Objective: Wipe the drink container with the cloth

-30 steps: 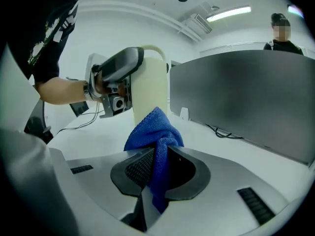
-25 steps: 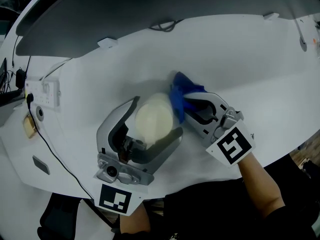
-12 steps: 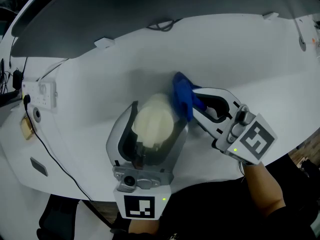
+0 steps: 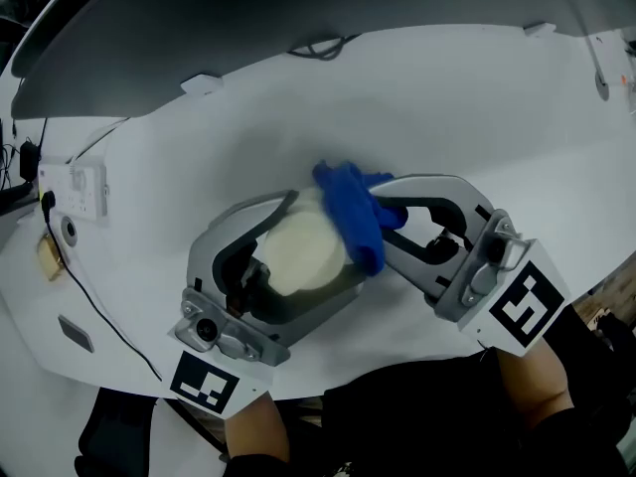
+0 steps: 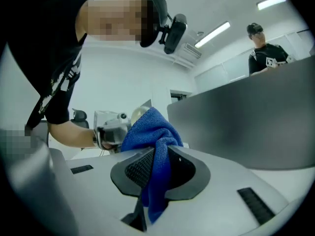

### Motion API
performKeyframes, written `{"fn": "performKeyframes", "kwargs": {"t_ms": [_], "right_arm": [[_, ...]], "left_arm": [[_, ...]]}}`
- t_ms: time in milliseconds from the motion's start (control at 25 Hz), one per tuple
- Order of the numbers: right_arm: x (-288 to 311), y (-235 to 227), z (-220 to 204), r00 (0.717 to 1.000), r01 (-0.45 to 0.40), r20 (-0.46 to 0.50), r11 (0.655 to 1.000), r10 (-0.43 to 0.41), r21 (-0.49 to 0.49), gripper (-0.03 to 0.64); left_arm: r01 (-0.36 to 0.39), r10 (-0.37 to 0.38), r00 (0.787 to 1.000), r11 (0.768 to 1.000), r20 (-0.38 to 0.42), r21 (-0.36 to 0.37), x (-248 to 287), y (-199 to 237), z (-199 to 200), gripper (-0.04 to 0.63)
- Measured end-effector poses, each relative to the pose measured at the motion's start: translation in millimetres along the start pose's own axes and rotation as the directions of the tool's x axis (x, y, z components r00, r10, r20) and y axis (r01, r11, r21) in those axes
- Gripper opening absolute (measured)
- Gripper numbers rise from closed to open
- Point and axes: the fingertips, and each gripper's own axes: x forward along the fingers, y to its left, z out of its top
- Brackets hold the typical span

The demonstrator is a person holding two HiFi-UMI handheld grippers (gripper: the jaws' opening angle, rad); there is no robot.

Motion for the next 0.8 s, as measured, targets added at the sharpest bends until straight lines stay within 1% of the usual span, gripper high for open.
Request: {"fn": "performKeyframes", "kwargs": {"t_ms": [40, 80, 120, 160, 200, 240, 320, 400, 440, 480, 520, 560, 600, 640, 680, 760, 800], "right_arm": [[4, -1, -14, 1.0, 0.012, -0.029, 1.0, -0.012, -0.008, 0.044], [7, -1, -32, 0.997, 0.025, -0.079, 1.0, -0.026, -0.012, 0.044], [8, -2, -53, 0.988, 0.039, -0.15, 0.999, -0.04, -0.009, 0.044], [8, -1, -74, 0.973, 0.052, -0.227, 0.999, -0.052, -0.007, 0.044], [8, 0, -88, 0.958, 0.057, -0.282, 0.998, -0.059, -0.017, 0.044], [9, 1, -95, 0.95, 0.058, -0.305, 0.998, -0.065, -0.033, 0.044], [10, 2, -96, 0.951, 0.064, -0.301, 0.997, -0.074, -0.044, 0.044], [11, 2, -95, 0.953, 0.065, -0.294, 0.997, -0.073, -0.038, 0.044], [11, 2, -94, 0.955, 0.063, -0.29, 0.997, -0.07, -0.033, 0.044], [11, 2, -94, 0.957, 0.06, -0.284, 0.998, -0.066, -0.029, 0.044], [11, 1, -93, 0.958, 0.058, -0.278, 0.998, -0.063, -0.026, 0.044], [11, 1, -94, 0.959, 0.057, -0.276, 0.998, -0.062, -0.025, 0.044], [11, 1, -94, 0.958, 0.06, -0.278, 0.998, -0.064, -0.023, 0.044], [11, 1, -95, 0.957, 0.067, -0.282, 0.998, -0.07, -0.021, 0.044], [11, 1, -96, 0.956, 0.074, -0.283, 0.997, -0.076, -0.018, 0.044], [12, 1, -96, 0.956, 0.084, -0.28, 0.996, -0.085, -0.015, 0.044], [12, 1, -95, 0.956, 0.085, -0.279, 0.996, -0.086, -0.017, 0.044]], "left_arm": [[-0.001, 0.001, 1.0, 1.0, 0.01, -0.014, -1, 0, -1, 0.291], [0.0, 0.0, 1.0, 1.0, 0.017, -0.027, -2, 0, -1, 0.29], [0.004, -0.003, 1.0, 0.999, 0.022, -0.036, -2, -1, -2, 0.291], [0.008, -0.007, 1.0, 0.999, 0.022, -0.038, -1, -3, -2, 0.29], [0.013, -0.012, 1.0, 0.999, 0.021, -0.036, 0, -4, -2, 0.29], [0.017, -0.016, 1.0, 0.999, 0.02, -0.033, 1, -5, -3, 0.29], [0.015, -0.014, 1.0, 0.999, 0.015, -0.036, 0, -3, -3, 0.291], [-0.013, 0.013, 1.0, 1.0, -0.02, -0.019, -2, -2, -3, 0.291], [-0.04, 0.041, 0.998, 0.999, -0.058, 0.017, -2, -4, -4, 0.291], [-0.074, 0.08, 0.992, 0.995, -0.097, 0.07, -2, -5, -5, 0.299], [-0.117, 0.132, 0.983, 0.986, -0.125, 0.12, -2, -6, -6, 0.306], [-0.175, 0.195, 0.972, 0.973, -0.134, 0.148, -1, -6, -6, 0.312], [-0.248, 0.267, 0.955, 0.957, -0.129, 0.148, -1, -4, -6, 0.314], [-0.331, 0.346, 0.93, 0.935, -0.121, 0.129, -2, -1, -5, 0.314], [-0.417, 0.427, 0.896, 0.903, -0.121, 0.102, -3, 4, -5, 0.314], [-0.568, 0.571, 0.808, 0.821, -0.147, 0.061, -5, 14, -9, 0.313], [-0.623, 0.622, 0.765, 0.78, -0.164, 0.052, -7, 18, -11, 0.313]]}}
